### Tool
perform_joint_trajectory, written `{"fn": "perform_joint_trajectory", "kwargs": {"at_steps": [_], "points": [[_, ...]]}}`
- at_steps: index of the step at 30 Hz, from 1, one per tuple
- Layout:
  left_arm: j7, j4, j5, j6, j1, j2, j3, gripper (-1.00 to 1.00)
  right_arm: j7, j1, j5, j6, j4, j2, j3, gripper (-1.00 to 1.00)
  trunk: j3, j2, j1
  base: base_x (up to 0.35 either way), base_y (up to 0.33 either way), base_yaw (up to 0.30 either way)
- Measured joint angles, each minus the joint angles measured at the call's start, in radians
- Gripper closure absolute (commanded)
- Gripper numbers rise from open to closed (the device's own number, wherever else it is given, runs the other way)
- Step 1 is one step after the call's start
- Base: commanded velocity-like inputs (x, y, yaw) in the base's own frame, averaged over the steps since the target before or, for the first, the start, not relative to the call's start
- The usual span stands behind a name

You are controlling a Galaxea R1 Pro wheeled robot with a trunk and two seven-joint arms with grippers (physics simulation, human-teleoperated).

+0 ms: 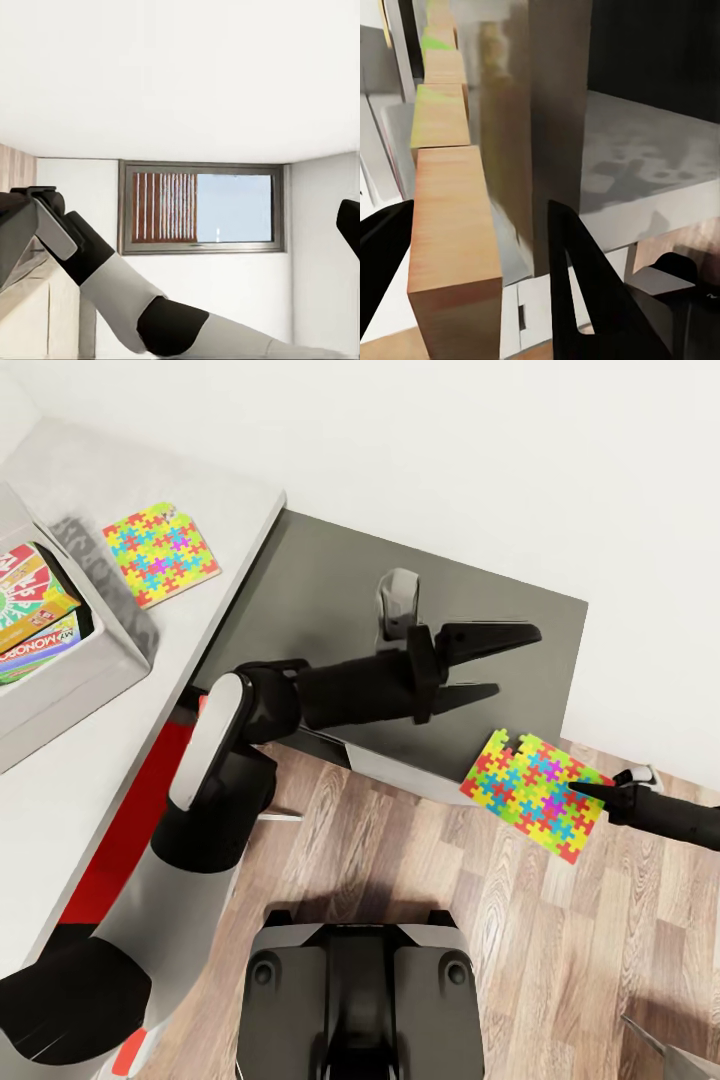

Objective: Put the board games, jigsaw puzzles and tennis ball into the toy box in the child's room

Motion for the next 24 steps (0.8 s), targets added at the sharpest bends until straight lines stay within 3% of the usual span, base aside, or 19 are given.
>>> {"fn": "perform_joint_trajectory", "kwargs": {"at_steps": [5,10,24], "points": [[-0.026,0.0,0.0,0.0,-0.002,0.0,-0.024,-1.0,0.002,0.001,0.0,0.0,-0.005,-0.008,-0.001,1.0,0.0,0.0,0.0,0.0,0.0,0.0],[-0.042,0.0,0.0,-0.001,-0.004,0.0,-0.04,-1.0,0.004,0.003,-0.002,0.0,-0.011,-0.037,-0.003,1.0,0.0,0.0,0.0,0.0,0.0,0.0],[-0.05,0.001,-0.001,-0.002,-0.002,0.001,-0.049,-1.0,0.007,0.005,-0.003,0.008,-0.046,-0.06,-0.003,1.0,0.007,0.0,0.0,0.0,0.0,0.0]]}}
